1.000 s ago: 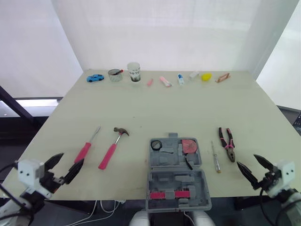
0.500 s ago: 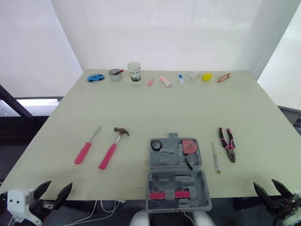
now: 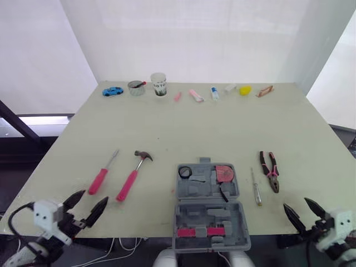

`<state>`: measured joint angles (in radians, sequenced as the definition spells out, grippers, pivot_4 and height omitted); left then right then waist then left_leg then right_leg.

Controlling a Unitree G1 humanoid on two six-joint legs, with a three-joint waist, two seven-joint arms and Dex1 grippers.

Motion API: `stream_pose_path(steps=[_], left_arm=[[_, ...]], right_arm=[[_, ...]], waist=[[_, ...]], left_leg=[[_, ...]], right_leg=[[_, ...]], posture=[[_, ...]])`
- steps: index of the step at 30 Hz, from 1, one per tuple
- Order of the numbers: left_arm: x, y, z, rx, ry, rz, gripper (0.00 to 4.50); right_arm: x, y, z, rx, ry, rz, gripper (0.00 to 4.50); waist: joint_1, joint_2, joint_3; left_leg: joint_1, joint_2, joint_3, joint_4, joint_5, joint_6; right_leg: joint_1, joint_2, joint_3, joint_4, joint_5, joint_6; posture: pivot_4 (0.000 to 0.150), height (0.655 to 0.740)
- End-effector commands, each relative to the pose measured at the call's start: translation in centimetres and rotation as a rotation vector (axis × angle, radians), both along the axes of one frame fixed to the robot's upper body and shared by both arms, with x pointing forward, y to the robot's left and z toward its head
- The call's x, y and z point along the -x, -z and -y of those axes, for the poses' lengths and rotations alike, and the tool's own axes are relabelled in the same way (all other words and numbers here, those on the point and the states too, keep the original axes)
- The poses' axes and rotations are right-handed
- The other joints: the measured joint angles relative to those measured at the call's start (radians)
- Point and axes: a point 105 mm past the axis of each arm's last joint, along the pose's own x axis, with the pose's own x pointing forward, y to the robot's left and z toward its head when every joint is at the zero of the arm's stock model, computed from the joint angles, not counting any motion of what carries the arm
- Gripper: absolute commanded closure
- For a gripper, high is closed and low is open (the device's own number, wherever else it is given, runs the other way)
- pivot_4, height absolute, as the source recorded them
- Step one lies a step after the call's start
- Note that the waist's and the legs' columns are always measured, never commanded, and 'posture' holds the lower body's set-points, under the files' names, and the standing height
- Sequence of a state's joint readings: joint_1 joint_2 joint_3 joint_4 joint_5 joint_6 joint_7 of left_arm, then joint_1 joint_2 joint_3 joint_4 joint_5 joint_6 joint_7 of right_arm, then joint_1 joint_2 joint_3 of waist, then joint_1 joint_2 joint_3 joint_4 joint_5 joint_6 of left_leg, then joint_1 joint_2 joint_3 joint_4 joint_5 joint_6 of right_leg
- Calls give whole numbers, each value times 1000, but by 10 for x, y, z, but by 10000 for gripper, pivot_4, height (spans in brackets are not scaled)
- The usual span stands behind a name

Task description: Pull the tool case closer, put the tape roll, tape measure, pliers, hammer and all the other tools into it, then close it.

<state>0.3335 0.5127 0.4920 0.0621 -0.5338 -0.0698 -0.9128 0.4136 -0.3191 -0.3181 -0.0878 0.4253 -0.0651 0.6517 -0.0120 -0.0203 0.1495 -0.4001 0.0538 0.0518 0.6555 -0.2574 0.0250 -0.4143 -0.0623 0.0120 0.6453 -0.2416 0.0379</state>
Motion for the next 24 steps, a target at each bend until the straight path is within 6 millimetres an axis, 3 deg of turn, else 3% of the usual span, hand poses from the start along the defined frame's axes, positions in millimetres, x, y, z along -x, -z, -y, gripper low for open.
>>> stream_pose_path(steps=[1, 12, 24], left_arm=[[-14, -21, 21, -56, 132, 55, 0], [-33, -38, 69, -121, 423, 73, 0], [-33, -54, 118, -152, 737, 74, 0]], right_arm=[[-16, -12, -8, 27, 10, 21, 762], [-55, -8, -20, 76, 45, -58, 762], [-78, 0, -32, 100, 97, -93, 762]], waist=[[1, 0, 0], [-1, 0, 0], [-1, 0, 0]], left_leg=[[0, 0, 0, 0, 0, 0], [1, 0, 2, -1, 0, 1], [2, -3, 2, -1, 1, 1]], right_leg=[[0, 1, -2, 0, 0, 0], [0, 9, -1, 0, 0, 0], [1, 13, 2, 1, 0, 0]], posture=[[1500, 7400], [1500, 7400], [1500, 7400]])
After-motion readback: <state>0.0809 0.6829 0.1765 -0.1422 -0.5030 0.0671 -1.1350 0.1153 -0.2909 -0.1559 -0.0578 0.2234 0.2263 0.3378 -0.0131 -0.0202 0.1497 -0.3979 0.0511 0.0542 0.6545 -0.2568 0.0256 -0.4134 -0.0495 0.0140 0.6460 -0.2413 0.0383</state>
